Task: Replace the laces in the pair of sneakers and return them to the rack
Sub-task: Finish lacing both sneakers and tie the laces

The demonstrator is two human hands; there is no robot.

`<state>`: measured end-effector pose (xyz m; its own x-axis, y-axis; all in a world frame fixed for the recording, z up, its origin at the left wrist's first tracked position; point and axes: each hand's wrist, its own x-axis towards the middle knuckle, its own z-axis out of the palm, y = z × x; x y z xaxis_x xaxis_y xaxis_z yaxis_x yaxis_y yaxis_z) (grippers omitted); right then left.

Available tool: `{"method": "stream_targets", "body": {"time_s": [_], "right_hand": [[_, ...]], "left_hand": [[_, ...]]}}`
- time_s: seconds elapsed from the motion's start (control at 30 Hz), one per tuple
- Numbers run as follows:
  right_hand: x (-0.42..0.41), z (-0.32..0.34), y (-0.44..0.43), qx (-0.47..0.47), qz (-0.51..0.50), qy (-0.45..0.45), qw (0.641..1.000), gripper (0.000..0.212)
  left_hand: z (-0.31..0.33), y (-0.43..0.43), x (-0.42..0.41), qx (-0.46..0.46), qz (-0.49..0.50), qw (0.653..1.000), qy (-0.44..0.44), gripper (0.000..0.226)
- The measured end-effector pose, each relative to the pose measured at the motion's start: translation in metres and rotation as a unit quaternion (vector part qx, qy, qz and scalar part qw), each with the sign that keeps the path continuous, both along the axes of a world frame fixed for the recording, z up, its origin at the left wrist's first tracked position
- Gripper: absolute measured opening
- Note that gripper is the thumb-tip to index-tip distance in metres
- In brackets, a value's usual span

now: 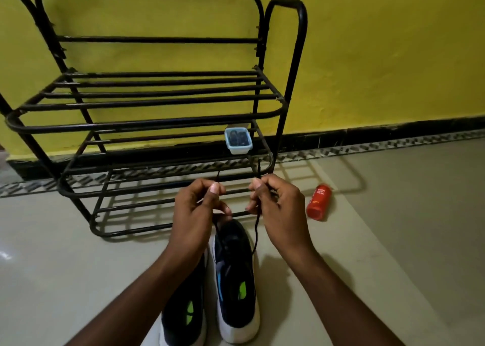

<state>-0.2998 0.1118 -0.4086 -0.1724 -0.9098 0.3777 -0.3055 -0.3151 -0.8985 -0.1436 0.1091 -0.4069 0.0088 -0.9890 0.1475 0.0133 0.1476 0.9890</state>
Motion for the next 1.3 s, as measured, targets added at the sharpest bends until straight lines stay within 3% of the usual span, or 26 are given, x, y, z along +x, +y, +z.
{"method": "stream_targets", "body": {"time_s": [0.03, 0.13, 0.2, 0.23, 0.37, 0.5, 0.67, 0.83, 1.03, 1.1, 1.2, 1.3], "right_hand": [[-0.003, -0.006, -0.001, 0.006, 0.0, 0.004, 1.0, 0.024], [-0.013, -0.032, -0.002, 0.029, -0.022, 0.064, 0.997, 0.025], [-0.018, -0.051, -0.001, 0.055, -0.026, 0.072, 0.996, 0.011], [-0.02, -0.061, 0.001, 0.074, -0.022, 0.07, 0.995, 0.007], [-0.024, -0.102, 0.014, 0.126, 0.001, 0.105, 0.986, 0.024], [-0.021, -0.137, 0.028, 0.144, 0.013, 0.151, 0.978, 0.011], [-0.009, -0.164, 0.042, 0.138, 0.01, 0.174, 0.975, 0.03], [0.002, -0.176, 0.051, 0.114, -0.034, 0.179, 0.977, 0.026], [0.005, -0.185, 0.056, 0.109, -0.059, 0.157, 0.98, 0.027], [0.006, -0.186, 0.056, 0.103, -0.056, 0.16, 0.98, 0.028], [0.007, -0.188, 0.055, 0.097, -0.053, 0.16, 0.981, 0.028], [0.009, -0.193, 0.055, 0.092, -0.05, 0.165, 0.981, 0.028]], "left_hand": [[-0.004, -0.001, 0.0, -0.009, 0.006, 1.0, -0.022, 0.022], [-0.03, -0.004, 0.002, -0.047, 0.015, 0.98, -0.195, 0.016], [-0.049, -0.004, 0.005, -0.03, 0.0, 0.96, -0.279, 0.011], [-0.059, -0.003, 0.007, -0.012, -0.014, 0.952, -0.305, 0.015], [-0.088, -0.001, 0.01, 0.03, -0.106, 0.913, -0.393, 0.035], [-0.116, -0.002, 0.007, 0.053, -0.16, 0.863, -0.476, 0.018], [-0.129, -0.001, 0.0, 0.002, -0.131, 0.857, -0.498, 0.024], [-0.134, 0.0, -0.002, -0.018, -0.11, 0.863, -0.493, 0.007], [-0.131, -0.008, -0.008, 0.071, -0.082, 0.896, -0.431, 0.005], [-0.131, -0.011, -0.012, 0.096, -0.081, 0.902, -0.414, 0.014], [-0.127, -0.019, -0.016, 0.123, -0.114, 0.887, -0.431, 0.027], [-0.124, -0.029, -0.014, 0.114, -0.176, 0.853, -0.478, 0.024]]}}
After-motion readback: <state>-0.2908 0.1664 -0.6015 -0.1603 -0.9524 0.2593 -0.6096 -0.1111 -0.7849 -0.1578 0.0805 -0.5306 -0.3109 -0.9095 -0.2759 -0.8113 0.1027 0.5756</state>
